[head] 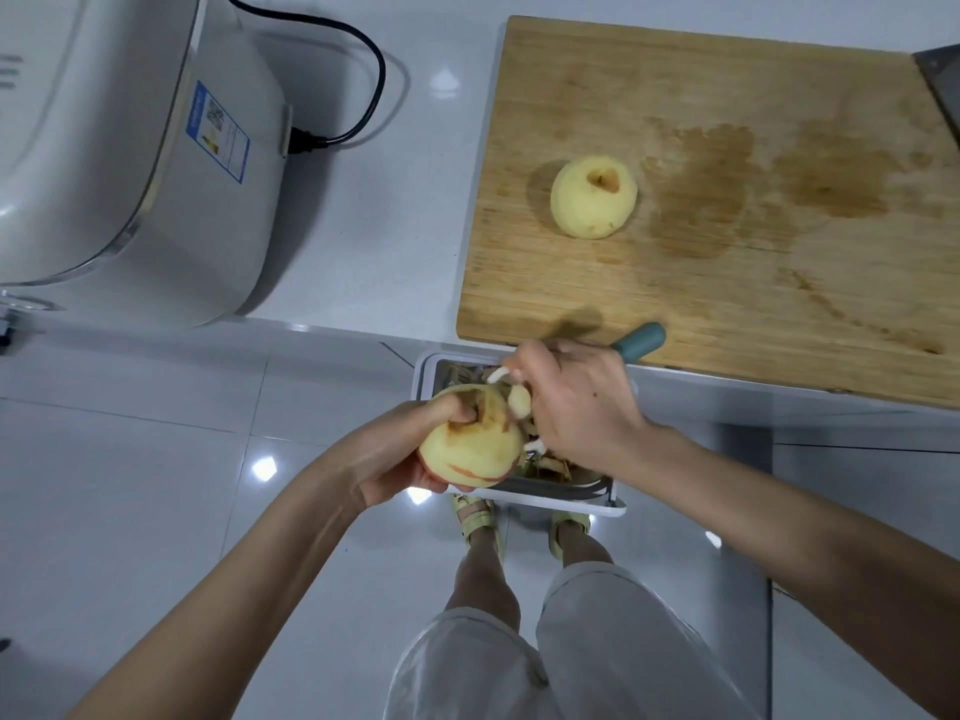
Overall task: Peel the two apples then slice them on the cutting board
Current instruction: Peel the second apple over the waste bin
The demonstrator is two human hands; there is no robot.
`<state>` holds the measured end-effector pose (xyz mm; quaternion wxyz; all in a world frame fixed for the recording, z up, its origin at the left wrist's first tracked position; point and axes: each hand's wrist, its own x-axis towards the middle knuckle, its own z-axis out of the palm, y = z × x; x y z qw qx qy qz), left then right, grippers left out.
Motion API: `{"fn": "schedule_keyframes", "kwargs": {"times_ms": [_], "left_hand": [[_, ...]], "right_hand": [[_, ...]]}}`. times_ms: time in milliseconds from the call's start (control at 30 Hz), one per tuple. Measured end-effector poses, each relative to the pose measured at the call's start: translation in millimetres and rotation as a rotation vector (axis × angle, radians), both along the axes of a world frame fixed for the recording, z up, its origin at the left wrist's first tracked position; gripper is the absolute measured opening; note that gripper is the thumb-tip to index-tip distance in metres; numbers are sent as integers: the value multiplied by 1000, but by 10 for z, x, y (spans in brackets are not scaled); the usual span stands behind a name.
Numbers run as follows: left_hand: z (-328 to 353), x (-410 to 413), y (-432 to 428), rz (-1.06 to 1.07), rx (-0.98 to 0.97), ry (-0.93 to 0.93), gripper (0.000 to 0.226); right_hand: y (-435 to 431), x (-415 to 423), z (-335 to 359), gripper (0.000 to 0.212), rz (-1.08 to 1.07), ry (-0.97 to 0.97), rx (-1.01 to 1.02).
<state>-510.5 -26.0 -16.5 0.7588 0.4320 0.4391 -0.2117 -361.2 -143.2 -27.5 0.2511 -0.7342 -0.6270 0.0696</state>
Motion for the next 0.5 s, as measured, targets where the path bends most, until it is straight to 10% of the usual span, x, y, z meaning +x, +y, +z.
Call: {"fn": "schedule_keyframes", "kwargs": {"times_ms": [167, 500], "left_hand": [[37, 8, 40, 93, -52, 8, 44], [-108, 7, 23, 125, 3, 96, 54]], "right_hand": [[-192, 111, -223, 17, -159, 47, -202], [-209, 63, -264, 67, -218, -169, -711]]}}
